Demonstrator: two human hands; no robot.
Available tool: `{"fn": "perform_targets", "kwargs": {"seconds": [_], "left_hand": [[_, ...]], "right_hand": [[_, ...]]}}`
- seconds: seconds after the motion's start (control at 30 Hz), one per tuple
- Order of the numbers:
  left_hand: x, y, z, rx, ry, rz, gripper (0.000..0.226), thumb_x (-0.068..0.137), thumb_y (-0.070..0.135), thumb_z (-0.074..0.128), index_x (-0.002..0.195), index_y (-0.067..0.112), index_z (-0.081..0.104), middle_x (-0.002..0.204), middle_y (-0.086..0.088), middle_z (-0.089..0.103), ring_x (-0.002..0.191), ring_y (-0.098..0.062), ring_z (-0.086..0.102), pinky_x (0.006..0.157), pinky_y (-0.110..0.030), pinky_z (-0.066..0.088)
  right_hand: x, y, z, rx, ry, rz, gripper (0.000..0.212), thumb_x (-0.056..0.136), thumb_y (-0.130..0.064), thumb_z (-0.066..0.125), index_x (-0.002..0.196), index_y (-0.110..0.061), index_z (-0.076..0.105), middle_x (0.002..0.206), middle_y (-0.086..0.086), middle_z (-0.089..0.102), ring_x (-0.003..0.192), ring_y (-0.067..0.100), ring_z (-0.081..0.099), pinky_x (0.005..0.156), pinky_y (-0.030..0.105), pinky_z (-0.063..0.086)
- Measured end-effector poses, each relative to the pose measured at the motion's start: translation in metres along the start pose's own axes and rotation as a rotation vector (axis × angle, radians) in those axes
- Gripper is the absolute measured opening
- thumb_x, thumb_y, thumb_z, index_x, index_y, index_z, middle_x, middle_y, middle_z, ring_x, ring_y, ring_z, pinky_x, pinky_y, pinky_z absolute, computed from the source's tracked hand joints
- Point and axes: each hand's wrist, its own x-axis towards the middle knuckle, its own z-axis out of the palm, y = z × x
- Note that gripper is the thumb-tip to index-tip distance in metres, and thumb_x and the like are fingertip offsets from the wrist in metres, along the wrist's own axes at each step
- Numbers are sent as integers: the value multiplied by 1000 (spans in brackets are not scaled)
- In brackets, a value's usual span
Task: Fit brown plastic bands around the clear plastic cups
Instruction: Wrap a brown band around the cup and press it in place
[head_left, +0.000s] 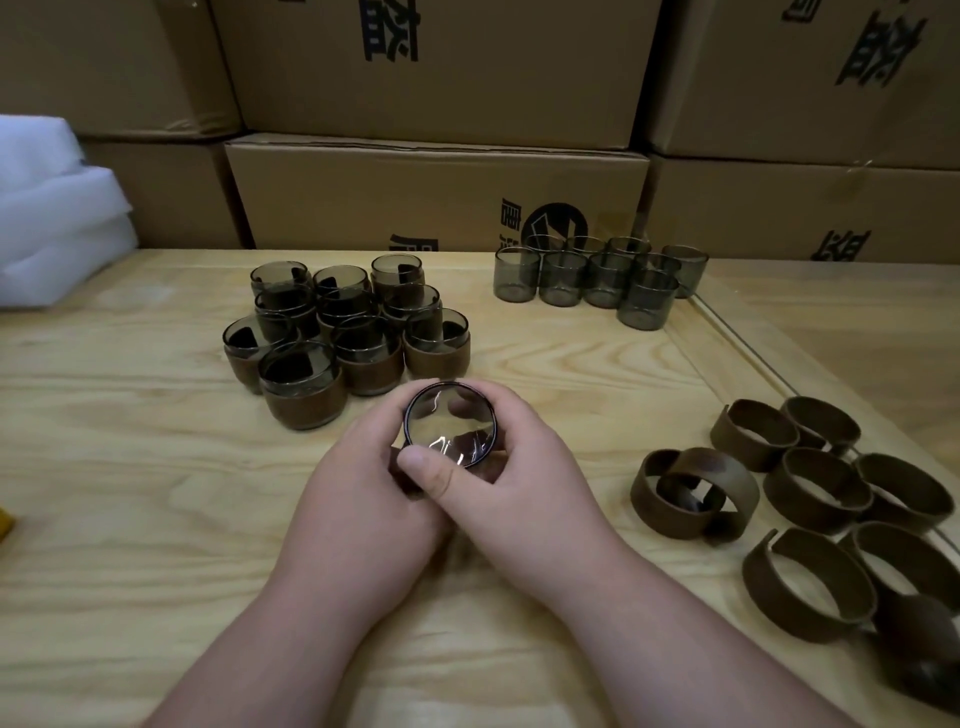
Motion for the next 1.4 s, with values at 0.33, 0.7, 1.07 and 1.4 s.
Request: {"fn": "perform_targets", "kwargs": {"seconds": [0.33, 0.7, 1.07, 1.4], "left_hand": [[0, -3, 0, -126, 27, -83, 58, 74, 32, 85, 118, 61, 58, 100, 27, 73, 58, -3, 59, 59, -12, 48], [0, 5, -3, -159, -54, -88, 71, 49, 66, 76, 117, 70, 55, 95, 25, 73, 60, -1, 61, 58, -14, 49], [-2, -7, 2, -7, -134, 65, 92, 69, 11, 90, 132, 67, 51, 123, 38, 59, 103, 5, 62, 87, -8, 46], [-3, 0, 1, -28, -99, 100, 85, 72, 1, 76, 120, 68, 57, 124, 37, 61, 109, 9, 62, 83, -2, 43]], "right_hand": [[-2, -1, 1, 159, 60, -54, 49, 86, -38, 68, 135, -33, 65, 116, -25, 72, 108, -2, 67, 87, 16, 54], [3, 0, -1, 270, 229, 20, 26, 94, -33, 54, 106, -24, 75, 98, -4, 78, 93, 19, 75, 85, 47, 62], [3, -5, -3, 263, 246, 89, 18, 98, -39, 67, 90, -24, 70, 82, 2, 73, 73, 20, 72, 61, 33, 60], [1, -3, 1, 163, 152, 31, 57, 54, -65, 78, 103, -39, 64, 103, -20, 71, 92, 1, 71, 76, 22, 59]]}}
